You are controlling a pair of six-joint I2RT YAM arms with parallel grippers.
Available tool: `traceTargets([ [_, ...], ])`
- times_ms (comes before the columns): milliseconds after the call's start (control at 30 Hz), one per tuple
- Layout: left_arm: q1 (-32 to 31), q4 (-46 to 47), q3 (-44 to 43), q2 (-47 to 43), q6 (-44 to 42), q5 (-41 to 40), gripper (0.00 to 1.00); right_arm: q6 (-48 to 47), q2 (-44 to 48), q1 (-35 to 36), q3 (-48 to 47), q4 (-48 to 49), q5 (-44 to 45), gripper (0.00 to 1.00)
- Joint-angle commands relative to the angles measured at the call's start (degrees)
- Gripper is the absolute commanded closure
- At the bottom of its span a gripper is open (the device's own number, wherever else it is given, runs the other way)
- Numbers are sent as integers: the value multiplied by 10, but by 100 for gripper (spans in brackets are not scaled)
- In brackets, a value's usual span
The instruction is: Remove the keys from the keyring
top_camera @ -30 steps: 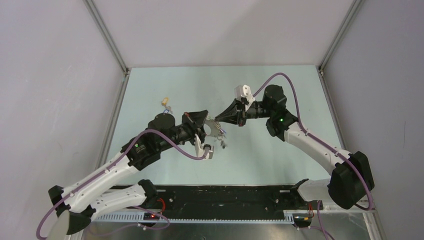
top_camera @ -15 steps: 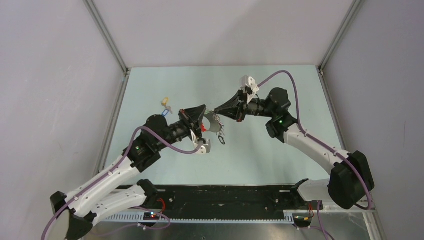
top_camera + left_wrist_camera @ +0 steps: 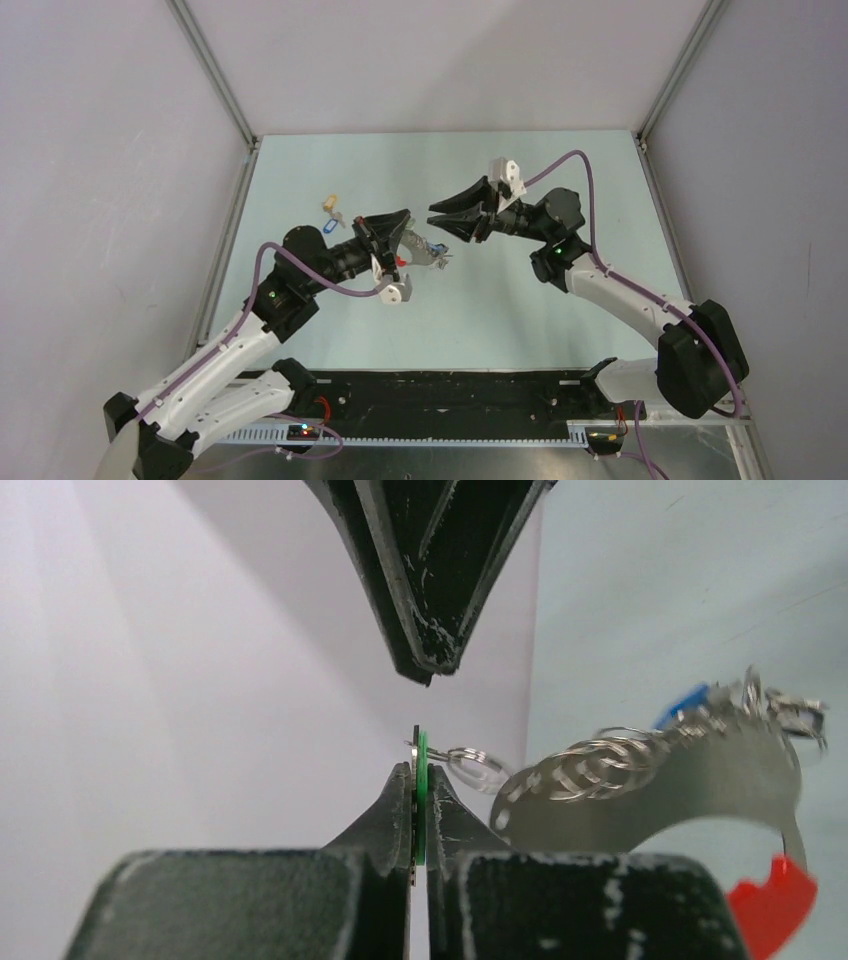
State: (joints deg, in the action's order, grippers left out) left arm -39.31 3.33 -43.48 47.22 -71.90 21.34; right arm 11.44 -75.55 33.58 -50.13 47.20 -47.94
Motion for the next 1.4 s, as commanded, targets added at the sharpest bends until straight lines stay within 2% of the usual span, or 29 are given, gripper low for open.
traceTargets([
  [0,14,34,2,-12,26,68,100,-162,18,29,4,-33,11,65],
  [133,19,34,2,-11,31,103,100,-255,26,53,4,-97,20,62],
  [300,23,34,1,-16,37,131,100,-292,24,68,4,-109,27,61],
  [467,25,34,-1,-17,38,144,100,-280,22,70,4,-96,-11,62],
  [600,26,34,-1,-21,39,147,100,-268,27,70,4,-88,-27,69],
  [800,26,34,1,-20,37,148,100,-247,37,70,4,-79,-35,59],
  [900,26,34,0,-20,39,153,100,-241,38,70,4,-71,-33,58],
  [1067,26,34,-1,-18,42,165,100,-202,38,67,4,-43,-44,66],
  [1267,25,30,0,-19,39,174,100,-174,54,58,15,-16,-56,68],
  [1367,25,27,-1,-17,39,177,100,-169,62,51,23,-8,-63,72],
])
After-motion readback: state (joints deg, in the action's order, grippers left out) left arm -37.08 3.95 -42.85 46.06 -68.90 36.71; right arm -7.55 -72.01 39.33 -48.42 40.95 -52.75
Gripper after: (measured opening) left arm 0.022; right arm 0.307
